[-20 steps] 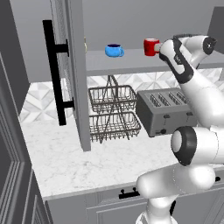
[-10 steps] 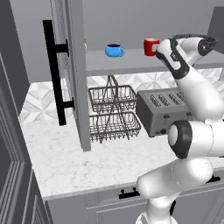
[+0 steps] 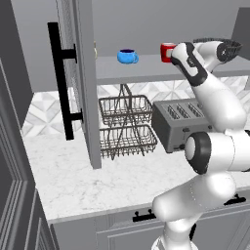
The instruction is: Gather all objects into one cabinet and sort the glasses and bowls to opposite sides.
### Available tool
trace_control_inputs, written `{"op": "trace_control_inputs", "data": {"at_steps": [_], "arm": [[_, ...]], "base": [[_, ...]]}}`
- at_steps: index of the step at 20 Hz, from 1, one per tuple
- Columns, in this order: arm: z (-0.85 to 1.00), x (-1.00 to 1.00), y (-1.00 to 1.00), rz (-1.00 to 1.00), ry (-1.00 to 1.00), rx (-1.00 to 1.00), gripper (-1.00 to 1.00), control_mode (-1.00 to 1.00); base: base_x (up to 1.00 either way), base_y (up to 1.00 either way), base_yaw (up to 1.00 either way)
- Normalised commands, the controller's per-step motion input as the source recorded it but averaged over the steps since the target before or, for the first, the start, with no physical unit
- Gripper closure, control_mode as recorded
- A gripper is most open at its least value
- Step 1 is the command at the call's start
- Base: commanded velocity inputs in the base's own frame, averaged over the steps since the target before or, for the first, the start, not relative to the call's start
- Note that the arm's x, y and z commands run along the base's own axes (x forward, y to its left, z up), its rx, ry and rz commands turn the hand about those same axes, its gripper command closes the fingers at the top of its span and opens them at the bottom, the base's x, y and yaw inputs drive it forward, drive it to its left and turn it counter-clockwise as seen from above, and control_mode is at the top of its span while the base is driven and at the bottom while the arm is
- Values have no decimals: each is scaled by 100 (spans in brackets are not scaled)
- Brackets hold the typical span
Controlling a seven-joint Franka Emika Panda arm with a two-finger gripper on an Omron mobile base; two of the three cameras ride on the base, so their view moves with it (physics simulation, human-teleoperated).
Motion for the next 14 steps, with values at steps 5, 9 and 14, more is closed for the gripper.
{"op": "trace_control_inputs", "data": {"at_steps": [5, 9, 14], "arm": [[0, 19, 0, 0, 1, 0, -100, -100], [0, 18, 0, 0, 4, 0, -100, -100], [0, 13, 0, 0, 2, 0, 100, -100]], "base": [[0, 0, 0], [0, 0, 0], [0, 0, 0]]}}
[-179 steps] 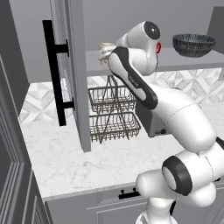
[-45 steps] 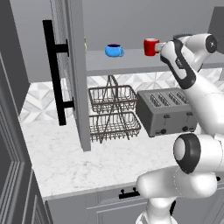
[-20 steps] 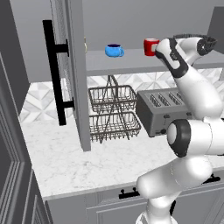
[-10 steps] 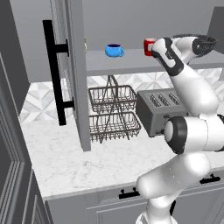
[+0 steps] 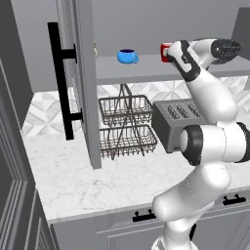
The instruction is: Gather all objects into one cabinet and sort the glasses and bowls to opposite sides.
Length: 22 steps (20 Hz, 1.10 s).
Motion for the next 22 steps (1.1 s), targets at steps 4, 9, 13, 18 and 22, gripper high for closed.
{"op": "trace_control_inputs", "data": {"at_steps": [4, 9, 13, 18, 22], "arm": [[0, 0, 0, 0, 0, 0, 100, -100], [0, 0, 0, 0, 0, 0, 100, -100], [0, -14, 0, 0, 0, 0, 100, -100], [0, -43, 0, 0, 0, 0, 100, -100], [0, -32, 0, 0, 0, 0, 100, -100]], "base": [[0, 0, 0], [0, 0, 0], [0, 0, 0], [0, 0, 0], [0, 0, 0]]}}
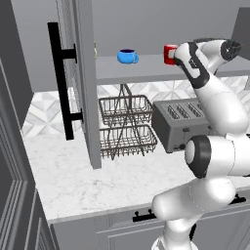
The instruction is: Gather all objects into one cabinet and sort the glasses and bowls to opposite sides.
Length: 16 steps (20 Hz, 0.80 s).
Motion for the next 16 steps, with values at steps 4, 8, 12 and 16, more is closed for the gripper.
{"op": "trace_control_inputs", "data": {"at_steps": [4, 8, 12, 16], "arm": [[1, -29, 3, 1, 0, 0, 100, -100], [0, -30, 22, 3, 0, 0, 100, -100], [0, -29, 44, 9, 0, 0, 100, -100], [0, -20, 67, 10, 0, -2, 100, -100]], "base": [[0, 0, 0], [0, 0, 0], [0, 0, 0], [0, 0, 0]]}}
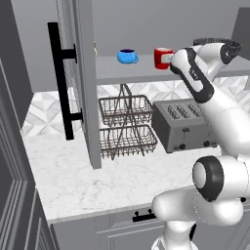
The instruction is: Gather all objects into one cabinet and sort the glasses and bowls to opposite sides.
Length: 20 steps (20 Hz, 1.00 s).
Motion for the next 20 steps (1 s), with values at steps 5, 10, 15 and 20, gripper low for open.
{"op": "trace_control_inputs", "data": {"at_steps": [5, 10, 15, 20], "arm": [[0, -3, 82, 7, 0, -2, 100, -100], [0, 0, 85, 4, 0, -3, 100, -100], [0, 0, 75, 3, 0, 0, 100, -100], [0, 0, 62, 5, 1, 0, 100, -100]], "base": [[0, 0, 0], [0, 0, 0], [0, 0, 0], [0, 0, 0]]}}
